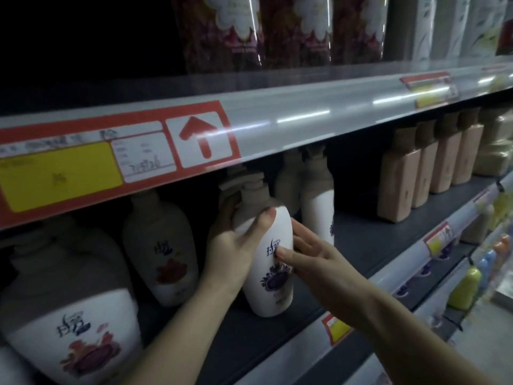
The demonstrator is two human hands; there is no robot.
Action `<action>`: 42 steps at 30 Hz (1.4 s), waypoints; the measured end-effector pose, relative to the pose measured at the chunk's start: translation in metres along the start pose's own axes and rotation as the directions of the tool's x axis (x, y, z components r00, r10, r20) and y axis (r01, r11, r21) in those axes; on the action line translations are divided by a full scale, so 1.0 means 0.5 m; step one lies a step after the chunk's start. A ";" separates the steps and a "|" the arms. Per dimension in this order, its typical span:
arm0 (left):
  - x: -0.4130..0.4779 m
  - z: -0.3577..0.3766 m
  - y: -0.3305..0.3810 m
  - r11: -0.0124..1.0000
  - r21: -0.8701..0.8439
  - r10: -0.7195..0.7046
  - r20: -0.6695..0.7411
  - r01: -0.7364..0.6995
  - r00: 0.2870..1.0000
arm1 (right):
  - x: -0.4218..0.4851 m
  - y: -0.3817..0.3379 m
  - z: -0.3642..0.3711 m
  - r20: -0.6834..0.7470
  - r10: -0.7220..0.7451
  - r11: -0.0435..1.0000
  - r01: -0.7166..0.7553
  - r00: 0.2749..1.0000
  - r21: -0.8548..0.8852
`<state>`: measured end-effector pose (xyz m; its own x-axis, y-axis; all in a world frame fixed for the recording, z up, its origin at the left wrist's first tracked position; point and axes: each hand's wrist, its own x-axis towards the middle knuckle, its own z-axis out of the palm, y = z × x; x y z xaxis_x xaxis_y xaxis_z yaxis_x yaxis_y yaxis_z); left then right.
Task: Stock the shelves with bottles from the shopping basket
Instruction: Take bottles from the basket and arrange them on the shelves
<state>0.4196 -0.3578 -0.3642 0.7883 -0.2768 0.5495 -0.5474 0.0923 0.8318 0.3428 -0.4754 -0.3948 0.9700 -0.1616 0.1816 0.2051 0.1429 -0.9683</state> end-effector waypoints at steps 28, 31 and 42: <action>-0.012 0.016 -0.047 0.974 0.190 -0.119 -0.055 0.127 0.991 | 0.063 0.054 -0.059 0.043 -0.254 0.941 0.258 0.966 -0.220; -0.027 0.030 -0.051 0.962 0.112 -0.239 -0.088 0.248 0.967 | 0.059 0.056 -0.054 0.015 -0.276 0.927 0.270 0.961 -0.262; -0.139 0.088 0.001 0.947 0.142 -0.225 -0.342 0.287 0.912 | -0.041 0.030 -0.058 0.051 -0.279 0.884 0.277 0.959 -0.376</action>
<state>0.3521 -0.3805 -0.4055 0.9385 0.0541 0.3410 -0.3322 -0.1281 0.9345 0.3221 -0.4982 -0.4178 0.8795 -0.1450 0.4532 0.4014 -0.2855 -0.8703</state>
